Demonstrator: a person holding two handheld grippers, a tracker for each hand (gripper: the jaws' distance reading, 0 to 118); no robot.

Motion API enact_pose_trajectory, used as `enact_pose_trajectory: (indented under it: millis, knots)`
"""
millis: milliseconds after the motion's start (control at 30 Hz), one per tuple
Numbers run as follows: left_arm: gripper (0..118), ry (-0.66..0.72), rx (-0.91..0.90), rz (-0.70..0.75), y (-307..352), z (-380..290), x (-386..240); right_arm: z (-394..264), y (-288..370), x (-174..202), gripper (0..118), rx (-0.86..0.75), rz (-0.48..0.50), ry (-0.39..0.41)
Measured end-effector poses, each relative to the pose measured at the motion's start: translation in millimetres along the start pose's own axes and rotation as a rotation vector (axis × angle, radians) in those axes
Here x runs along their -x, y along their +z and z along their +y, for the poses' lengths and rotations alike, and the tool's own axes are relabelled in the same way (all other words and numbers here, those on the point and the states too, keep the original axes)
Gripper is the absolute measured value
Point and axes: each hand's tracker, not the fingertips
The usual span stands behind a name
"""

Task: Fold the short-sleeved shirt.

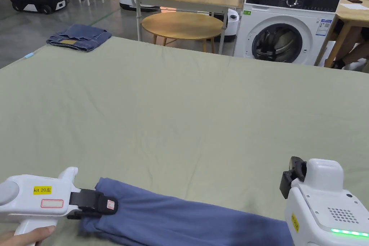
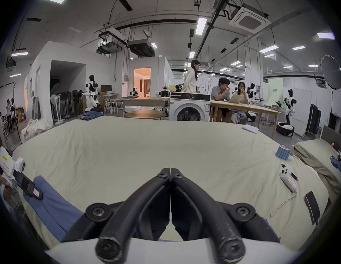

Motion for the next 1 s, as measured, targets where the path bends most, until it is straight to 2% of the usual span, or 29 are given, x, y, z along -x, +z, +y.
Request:
enact_pose_trajectory:
  millis: [200, 500, 700, 867, 1000]
  knots:
    - [0, -0.076, -0.039, 0.066, 32.0, 16.7, -22.8, 7.3, 0.4, -4.3, 0, -0.014, -0.003, 0.000]
    - [0, -0.130, -0.105, 0.330, 95.8, 31.6, -36.6, 13.0, 3.6, -6.4, 0, -0.033, 0.002, 0.012]
    - [0, -0.155, -0.094, 0.314, 89.4, 21.6, -66.7, 12.5, 3.9, -6.2, 0, -0.026, 0.010, 0.002]
    - [0, -0.185, -0.068, 0.200, 69.6, 18.5, -99.0, 11.6, 6.2, -6.7, 0, -0.022, 0.014, 0.006]
    - [0, -0.243, 0.019, 0.135, 38.2, 15.4, -127.5, 10.7, 7.6, -8.8, 0, -0.022, 0.013, 0.011]
